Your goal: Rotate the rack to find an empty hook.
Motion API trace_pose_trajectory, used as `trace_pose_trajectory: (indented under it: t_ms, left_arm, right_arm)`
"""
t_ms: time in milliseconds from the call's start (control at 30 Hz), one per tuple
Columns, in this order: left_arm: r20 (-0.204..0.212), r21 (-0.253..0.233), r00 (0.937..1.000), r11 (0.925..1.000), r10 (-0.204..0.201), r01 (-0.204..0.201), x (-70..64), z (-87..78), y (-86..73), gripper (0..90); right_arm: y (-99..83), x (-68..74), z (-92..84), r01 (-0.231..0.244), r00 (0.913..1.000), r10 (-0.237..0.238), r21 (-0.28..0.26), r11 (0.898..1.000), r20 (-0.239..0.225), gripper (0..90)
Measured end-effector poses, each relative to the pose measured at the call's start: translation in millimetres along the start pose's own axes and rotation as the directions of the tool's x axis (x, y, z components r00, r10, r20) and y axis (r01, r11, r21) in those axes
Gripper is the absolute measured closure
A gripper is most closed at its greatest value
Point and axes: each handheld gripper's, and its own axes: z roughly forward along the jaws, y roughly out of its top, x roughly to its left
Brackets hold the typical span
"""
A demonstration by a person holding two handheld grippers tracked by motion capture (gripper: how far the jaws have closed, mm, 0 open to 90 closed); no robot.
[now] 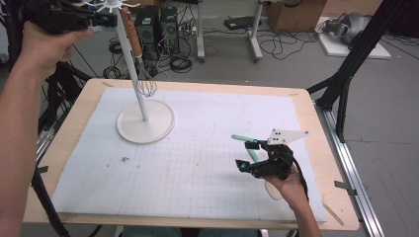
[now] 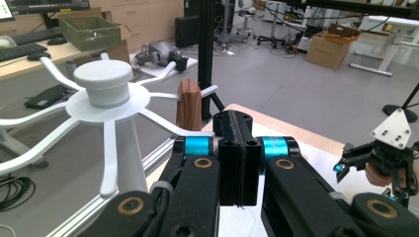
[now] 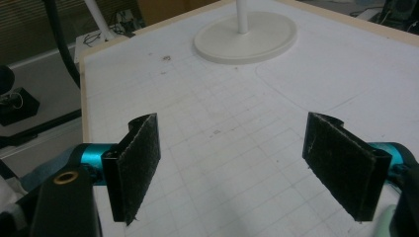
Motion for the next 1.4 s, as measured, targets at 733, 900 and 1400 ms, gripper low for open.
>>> trace_pose_trajectory:
  t_ms: [733,900,1400]
  left_arm:
    - [-0.023,-0.011,0.9996,0.9998,-0.016,0.016,6.8,-13.8,-2.3,89.5]
    - [-0.022,-0.011,0.9995,0.9997,-0.023,0.023,9.1,-11.4,-2.8,89.5]
    - [-0.014,0.000,0.9998,0.9999,-0.014,0.014,6.3,-0.3,-1.7,89.5]
  right_arm:
    - [0.1,-0.5,-1.6,0.001,1.0000,-0.001,-0.003,1.000,0.003,21.0]
    - [-0.2,-1.2,-2.9,-0.003,1.0000,0.003,-0.006,1.000,0.004,21.0]
    - [-0.1,-1.0,-3.6,-0.006,1.0000,0.006,-0.009,1.000,0.004,21.0]
